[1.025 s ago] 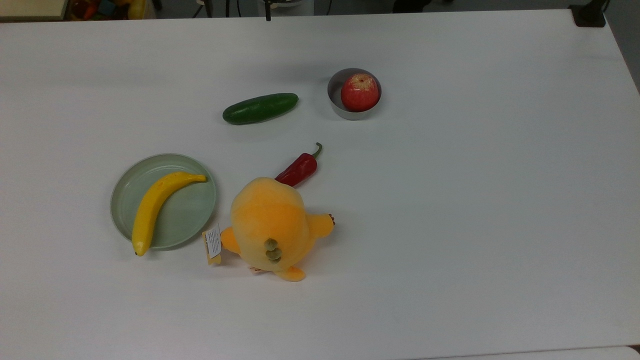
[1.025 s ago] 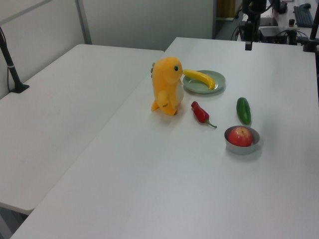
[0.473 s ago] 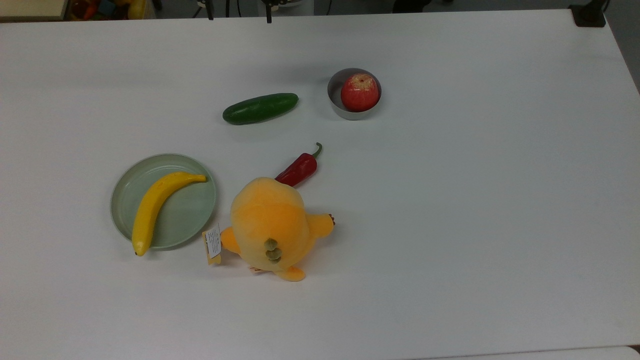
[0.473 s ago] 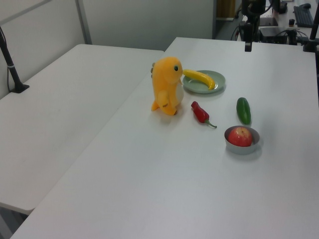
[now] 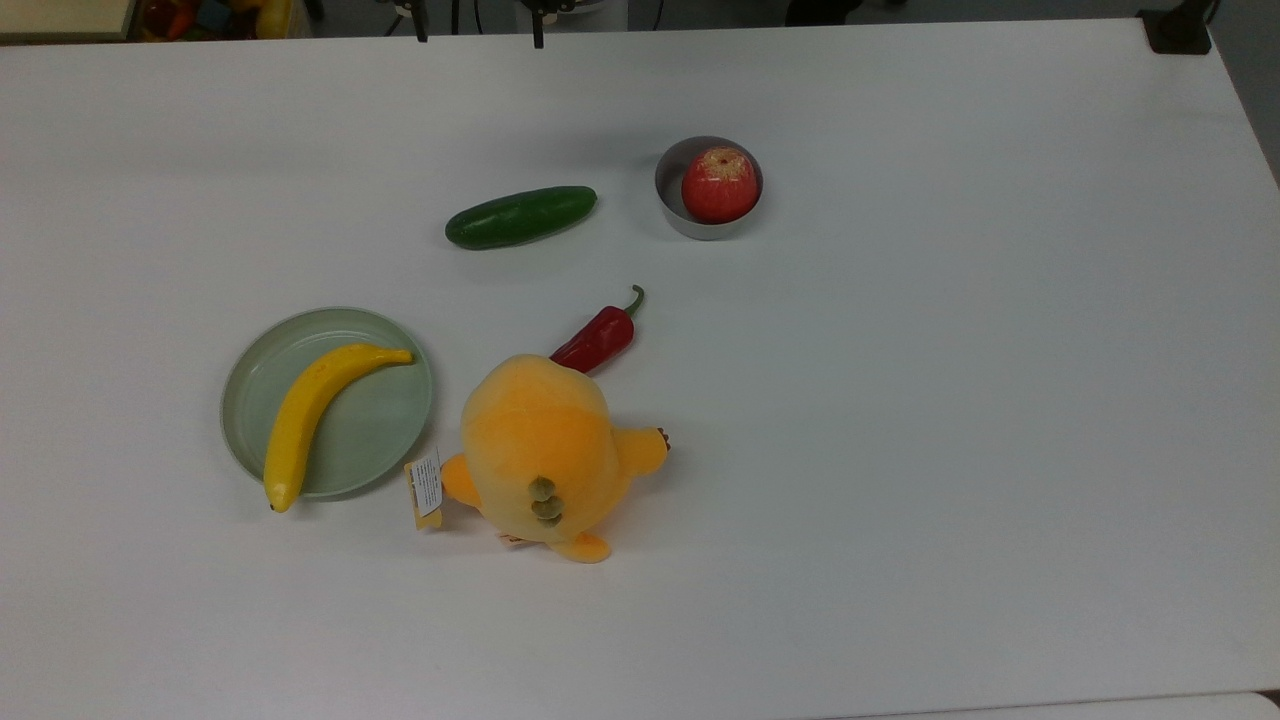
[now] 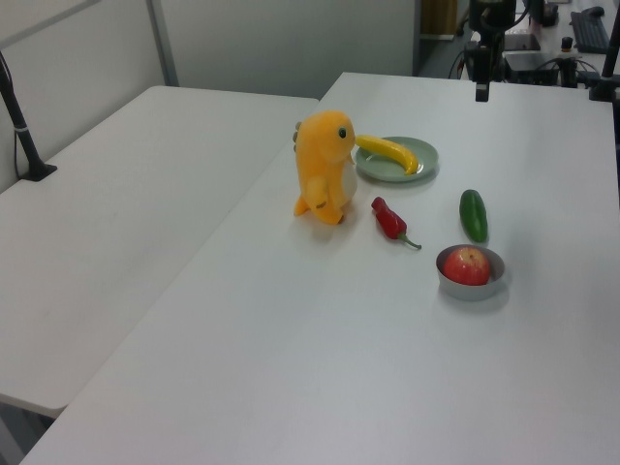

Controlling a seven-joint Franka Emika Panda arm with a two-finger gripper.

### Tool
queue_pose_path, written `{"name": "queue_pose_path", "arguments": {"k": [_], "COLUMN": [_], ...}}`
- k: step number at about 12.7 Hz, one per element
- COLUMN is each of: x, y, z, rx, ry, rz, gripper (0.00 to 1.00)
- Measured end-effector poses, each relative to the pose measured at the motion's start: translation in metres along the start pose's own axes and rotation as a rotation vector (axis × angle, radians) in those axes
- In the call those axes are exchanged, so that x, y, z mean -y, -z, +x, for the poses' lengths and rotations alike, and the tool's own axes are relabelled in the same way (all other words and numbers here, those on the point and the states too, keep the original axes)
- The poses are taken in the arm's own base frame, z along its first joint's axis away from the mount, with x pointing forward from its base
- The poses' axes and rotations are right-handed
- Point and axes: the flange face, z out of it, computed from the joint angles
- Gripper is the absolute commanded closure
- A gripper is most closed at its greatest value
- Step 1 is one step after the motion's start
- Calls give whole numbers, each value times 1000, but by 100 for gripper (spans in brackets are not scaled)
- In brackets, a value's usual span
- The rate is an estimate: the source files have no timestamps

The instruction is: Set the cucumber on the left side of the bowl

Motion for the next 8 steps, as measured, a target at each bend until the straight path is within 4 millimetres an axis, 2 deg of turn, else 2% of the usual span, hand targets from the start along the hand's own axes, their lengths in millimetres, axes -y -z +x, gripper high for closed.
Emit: {"name": "queue_pose_path", "arguments": {"k": [3, 8], "x": [0, 1], "y": [-2, -9], "z": [1, 0], "rx": [3, 19], "ry": [-50, -275], "rz": [0, -2], "gripper": [0, 0]}}
